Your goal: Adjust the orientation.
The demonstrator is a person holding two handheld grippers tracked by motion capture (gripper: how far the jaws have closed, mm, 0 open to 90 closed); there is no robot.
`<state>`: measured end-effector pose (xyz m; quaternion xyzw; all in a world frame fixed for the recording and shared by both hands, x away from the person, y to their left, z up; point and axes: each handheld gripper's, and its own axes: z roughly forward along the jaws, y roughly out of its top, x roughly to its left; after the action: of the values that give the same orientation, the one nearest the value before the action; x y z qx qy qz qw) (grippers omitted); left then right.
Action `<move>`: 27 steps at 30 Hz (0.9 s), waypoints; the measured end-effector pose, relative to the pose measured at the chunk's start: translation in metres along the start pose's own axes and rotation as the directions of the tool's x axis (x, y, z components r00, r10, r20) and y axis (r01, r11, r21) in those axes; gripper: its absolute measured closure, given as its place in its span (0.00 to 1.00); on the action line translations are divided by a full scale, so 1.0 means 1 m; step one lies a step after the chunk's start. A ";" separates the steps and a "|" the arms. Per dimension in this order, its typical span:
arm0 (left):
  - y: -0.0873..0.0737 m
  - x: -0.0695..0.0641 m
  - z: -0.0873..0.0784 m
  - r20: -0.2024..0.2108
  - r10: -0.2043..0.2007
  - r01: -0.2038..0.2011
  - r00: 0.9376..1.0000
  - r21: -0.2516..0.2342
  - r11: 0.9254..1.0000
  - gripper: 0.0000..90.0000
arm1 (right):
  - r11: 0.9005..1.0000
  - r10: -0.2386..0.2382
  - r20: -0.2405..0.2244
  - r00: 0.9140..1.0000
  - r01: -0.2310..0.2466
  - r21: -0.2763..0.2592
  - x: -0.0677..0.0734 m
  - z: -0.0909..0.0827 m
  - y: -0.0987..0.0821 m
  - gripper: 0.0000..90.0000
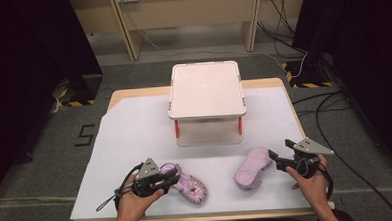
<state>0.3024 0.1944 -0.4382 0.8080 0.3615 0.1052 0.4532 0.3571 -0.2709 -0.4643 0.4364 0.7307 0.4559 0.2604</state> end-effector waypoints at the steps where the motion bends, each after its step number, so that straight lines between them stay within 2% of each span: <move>1: -0.002 0.000 -0.003 0.017 -0.024 0.024 1.000 -0.012 1.000 0.84 | 1.000 0.002 0.001 1.000 -0.002 0.000 0.000 0.000 0.000 0.27; 4: -0.005 0.002 -0.007 0.048 -0.068 0.068 0.997 -0.010 0.998 0.80 | 1.000 0.001 0.001 1.000 -0.001 0.000 0.000 0.000 0.000 0.27; 7: -0.006 0.001 -0.008 0.045 -0.061 0.061 0.997 0.004 0.998 0.76 | 1.000 -0.003 0.001 1.000 0.003 0.000 0.000 0.000 0.000 0.27; 10: -0.007 0.004 -0.010 0.036 -0.042 0.043 0.998 -0.008 0.999 0.74 | 1.000 -0.001 -0.001 1.000 0.001 -0.001 0.000 0.001 0.000 0.27; 11: -0.006 0.006 -0.011 0.024 -0.029 0.029 0.999 -0.018 0.999 0.69 | 1.000 -0.001 -0.001 1.000 0.001 -0.002 0.000 0.001 0.000 0.27; 12: -0.005 0.010 -0.013 0.003 -0.006 0.006 1.000 -0.021 1.000 0.69 | 1.000 0.000 -0.001 1.000 0.000 -0.003 0.000 0.001 0.000 0.27; 13: -0.005 0.010 -0.013 0.003 -0.006 0.006 1.000 -0.021 1.000 0.68 | 1.000 0.000 -0.001 1.000 0.000 -0.003 0.000 0.001 0.000 0.27; 16: -0.004 0.020 -0.014 -0.015 0.030 -0.030 0.999 -0.018 0.999 0.63 | 1.000 0.001 -0.001 1.000 -0.001 -0.003 0.000 0.000 0.000 0.27; 17: -0.005 0.027 -0.014 -0.011 0.036 -0.036 0.999 -0.025 0.999 0.63 | 1.000 -0.003 -0.001 1.000 0.003 -0.003 0.000 0.001 0.000 0.27; 19: -0.005 0.032 -0.015 -0.013 0.035 -0.035 0.999 -0.022 0.999 0.63 | 1.000 -0.002 0.000 1.000 0.002 0.002 0.000 0.000 0.000 0.27; 21: -0.006 0.038 -0.016 -0.026 0.065 -0.066 0.998 -0.013 0.998 0.63 | 1.000 -0.004 0.001 1.000 0.004 0.000 0.000 0.000 0.000 0.27; 22: -0.007 0.043 -0.014 -0.028 0.104 -0.104 0.994 0.007 0.995 0.63 | 1.000 -0.003 0.001 1.000 0.003 0.002 0.000 0.001 0.000 0.27; 23: -0.007 0.043 -0.014 -0.028 0.104 -0.104 0.994 0.007 0.995 0.63 | 1.000 -0.001 0.001 1.000 0.001 0.001 0.000 0.001 0.000 0.27; 24: -0.006 0.044 -0.013 -0.039 0.143 -0.142 0.989 0.027 0.989 0.63 | 1.000 -0.001 0.001 1.000 0.001 0.001 0.000 0.001 0.000 0.27; 26: -0.004 0.044 -0.008 -0.058 0.230 -0.225 0.972 0.081 0.971 0.62 | 1.000 0.000 0.001 1.000 0.000 0.002 0.000 0.001 0.000 0.27; 27: -0.003 0.043 -0.006 -0.056 0.255 -0.249 0.965 0.095 0.964 0.62 | 1.000 -0.002 0.003 1.000 0.002 0.003 0.001 0.001 0.000 0.27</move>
<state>0.3291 0.2284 -0.4436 0.8623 0.2753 0.1735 0.3881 0.3575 -0.2700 -0.4652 0.4365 0.7315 0.4539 0.2613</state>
